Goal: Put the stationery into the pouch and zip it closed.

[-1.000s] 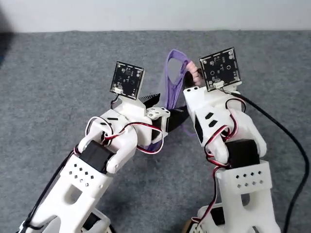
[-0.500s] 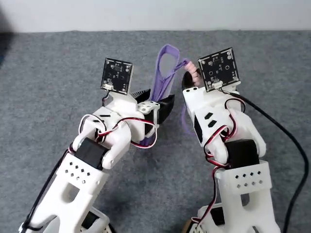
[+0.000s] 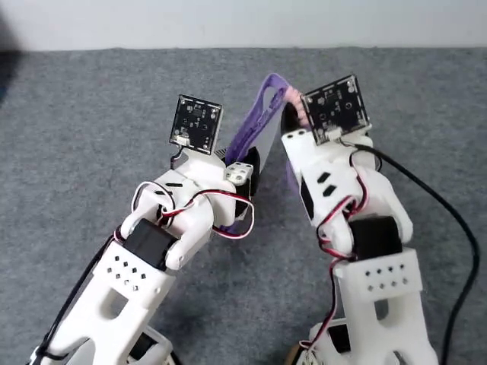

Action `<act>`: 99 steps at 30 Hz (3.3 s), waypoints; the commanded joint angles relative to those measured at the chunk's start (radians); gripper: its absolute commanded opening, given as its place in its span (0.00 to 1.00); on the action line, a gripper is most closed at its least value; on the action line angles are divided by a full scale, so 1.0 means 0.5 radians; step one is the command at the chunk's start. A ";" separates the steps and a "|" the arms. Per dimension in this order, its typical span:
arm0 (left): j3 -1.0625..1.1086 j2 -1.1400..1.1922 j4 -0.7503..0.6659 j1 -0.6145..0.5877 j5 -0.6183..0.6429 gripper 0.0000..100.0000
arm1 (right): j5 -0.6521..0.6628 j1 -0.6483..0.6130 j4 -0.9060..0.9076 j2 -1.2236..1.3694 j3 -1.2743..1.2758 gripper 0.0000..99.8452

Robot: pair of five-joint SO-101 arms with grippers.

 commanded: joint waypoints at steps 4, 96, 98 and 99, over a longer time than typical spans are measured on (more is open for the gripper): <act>-0.133 -0.021 0.052 -0.089 0.015 0.01 | 0.021 0.247 -0.397 0.241 -0.117 0.01; 0.710 -1.234 0.304 -0.500 -1.261 0.01 | -0.203 -0.505 0.465 0.784 -0.454 0.23; 0.720 -1.243 0.304 -0.500 -1.258 0.01 | -0.193 -0.514 0.376 0.784 -0.423 0.21; 0.720 -1.243 0.304 -0.500 -1.258 0.01 | -0.190 -0.514 0.321 0.784 -0.405 0.20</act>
